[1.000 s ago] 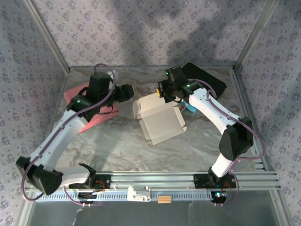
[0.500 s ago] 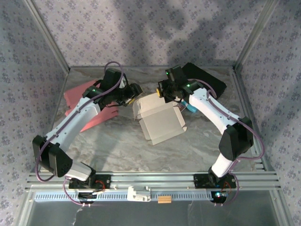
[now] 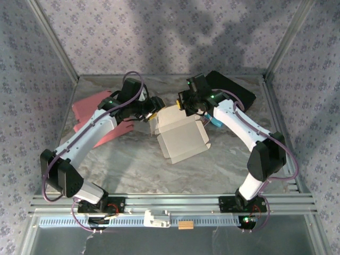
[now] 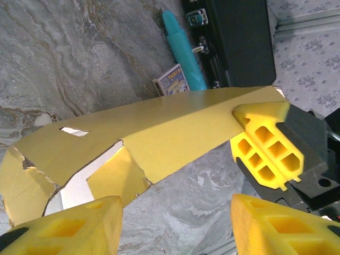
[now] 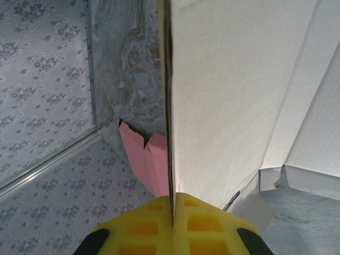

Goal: Fold the paper box

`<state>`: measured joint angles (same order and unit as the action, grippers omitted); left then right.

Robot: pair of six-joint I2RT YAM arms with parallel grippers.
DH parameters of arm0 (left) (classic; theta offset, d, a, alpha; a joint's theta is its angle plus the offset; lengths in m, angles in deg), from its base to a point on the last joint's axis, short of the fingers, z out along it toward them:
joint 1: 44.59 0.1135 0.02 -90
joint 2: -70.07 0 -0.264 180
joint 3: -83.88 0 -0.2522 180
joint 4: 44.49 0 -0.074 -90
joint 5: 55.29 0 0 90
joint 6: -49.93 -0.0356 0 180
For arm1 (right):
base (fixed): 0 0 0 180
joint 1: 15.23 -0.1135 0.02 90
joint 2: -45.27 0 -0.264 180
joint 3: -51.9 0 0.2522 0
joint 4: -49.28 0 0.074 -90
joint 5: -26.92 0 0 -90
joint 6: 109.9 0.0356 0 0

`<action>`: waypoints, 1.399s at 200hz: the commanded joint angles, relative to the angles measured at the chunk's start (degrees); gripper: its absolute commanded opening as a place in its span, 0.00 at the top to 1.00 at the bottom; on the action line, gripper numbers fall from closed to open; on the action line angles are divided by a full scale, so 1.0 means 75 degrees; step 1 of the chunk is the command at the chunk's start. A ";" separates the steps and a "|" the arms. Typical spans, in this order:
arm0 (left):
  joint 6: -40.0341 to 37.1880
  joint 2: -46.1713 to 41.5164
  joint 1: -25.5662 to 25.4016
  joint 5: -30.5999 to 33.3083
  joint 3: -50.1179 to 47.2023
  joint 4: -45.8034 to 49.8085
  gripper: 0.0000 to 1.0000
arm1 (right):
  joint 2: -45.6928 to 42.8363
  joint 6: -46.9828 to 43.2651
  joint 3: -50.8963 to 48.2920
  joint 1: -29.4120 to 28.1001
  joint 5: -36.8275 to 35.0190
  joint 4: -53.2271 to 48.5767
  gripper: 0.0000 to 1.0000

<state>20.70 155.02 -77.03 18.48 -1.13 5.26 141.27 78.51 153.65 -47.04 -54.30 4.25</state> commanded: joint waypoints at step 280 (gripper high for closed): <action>-0.3589 -0.1639 0.1981 -0.0392 -0.3243 -0.0176 0.73 | -0.1800 0.1669 -0.4285 -0.1173 -0.2793 0.2885 1.00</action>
<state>0.88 141.77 -62.56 15.96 -23.56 6.02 128.10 90.71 124.06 -56.44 -72.40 23.97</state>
